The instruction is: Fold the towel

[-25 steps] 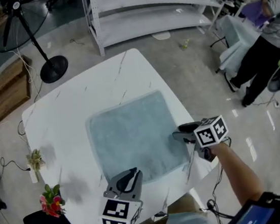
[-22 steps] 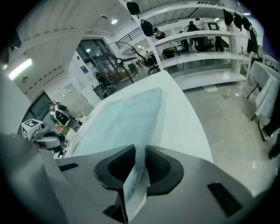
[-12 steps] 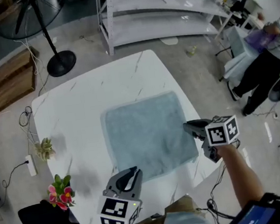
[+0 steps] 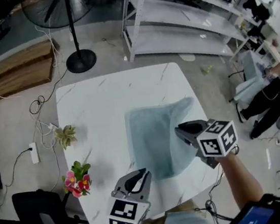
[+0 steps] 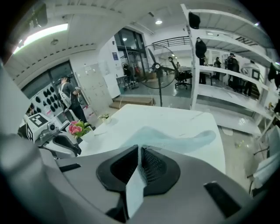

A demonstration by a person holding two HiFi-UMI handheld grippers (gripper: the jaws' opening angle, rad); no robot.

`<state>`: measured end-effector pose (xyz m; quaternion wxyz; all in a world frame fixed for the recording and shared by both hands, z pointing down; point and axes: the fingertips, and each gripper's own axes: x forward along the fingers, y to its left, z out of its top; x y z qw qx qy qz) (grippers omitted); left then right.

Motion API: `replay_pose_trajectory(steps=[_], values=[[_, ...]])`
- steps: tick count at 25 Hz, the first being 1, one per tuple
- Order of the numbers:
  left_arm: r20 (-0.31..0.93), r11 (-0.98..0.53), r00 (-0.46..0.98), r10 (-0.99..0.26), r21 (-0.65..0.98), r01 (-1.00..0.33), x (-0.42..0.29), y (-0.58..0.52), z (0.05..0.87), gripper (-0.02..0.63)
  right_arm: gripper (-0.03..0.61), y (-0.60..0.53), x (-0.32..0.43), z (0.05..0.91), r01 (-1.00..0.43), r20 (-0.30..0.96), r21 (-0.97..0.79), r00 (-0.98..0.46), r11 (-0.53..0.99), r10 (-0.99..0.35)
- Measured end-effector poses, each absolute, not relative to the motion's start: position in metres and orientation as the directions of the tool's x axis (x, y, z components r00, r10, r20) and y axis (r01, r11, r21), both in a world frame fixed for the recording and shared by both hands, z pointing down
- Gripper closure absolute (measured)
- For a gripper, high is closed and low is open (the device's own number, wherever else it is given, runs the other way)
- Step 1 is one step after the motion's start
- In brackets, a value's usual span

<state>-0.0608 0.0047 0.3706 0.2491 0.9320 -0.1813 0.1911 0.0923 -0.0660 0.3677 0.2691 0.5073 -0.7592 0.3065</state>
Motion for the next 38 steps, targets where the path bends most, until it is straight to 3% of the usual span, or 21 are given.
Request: replay_pose_trajectory(steps=[8,14,21,23,25,30,34,38], values=[[0.454,-0.749,0.829,-0.328,0.41,-0.52,-0.105,-0.008,0.375,0.575,0.54,-0.089,0.009,0.418,-0.874,0.796,-0.183,-0.401,0.451,-0.454],[0.483,-0.711,0.811,-0.331,0.437,-0.551,-0.123,-0.006,0.394,0.575,0.54,-0.096,-0.016,0.484,-0.864,0.856,-0.205,-0.386,0.459,-0.344],[0.499,-0.684,0.798,-0.339,0.452,-0.573,-0.132,-0.004,0.404,0.575,0.537,-0.1,-0.025,0.506,-0.858,0.868,-0.215,-0.387,0.467,-0.311],[0.492,-0.689,0.8,-0.343,0.448,-0.57,-0.131,-0.005,0.404,0.575,0.494,-0.097,-0.033,0.501,-0.829,0.859,-0.252,-0.429,0.499,-0.28],[0.485,-0.7,0.805,-0.342,0.44,-0.563,-0.128,-0.007,0.399,0.575,0.372,-0.094,-0.042,0.477,-0.788,0.819,-0.321,-0.509,0.525,-0.263],[0.467,-0.726,0.82,-0.33,0.43,-0.537,-0.119,-0.011,0.39,0.575,0.351,-0.105,-0.021,0.382,-0.755,0.656,-0.41,-0.634,0.511,-0.411],[0.464,-0.751,0.836,-0.293,0.429,-0.502,-0.106,-0.007,0.39,0.575,0.332,-0.092,0.034,0.389,-0.83,0.715,-0.295,-0.52,0.473,-0.467],[0.474,-0.757,0.838,-0.269,0.434,-0.488,-0.095,0.001,0.398,0.575,0.277,-0.064,0.063,0.44,-0.852,0.755,-0.336,-0.499,0.402,-0.426]])
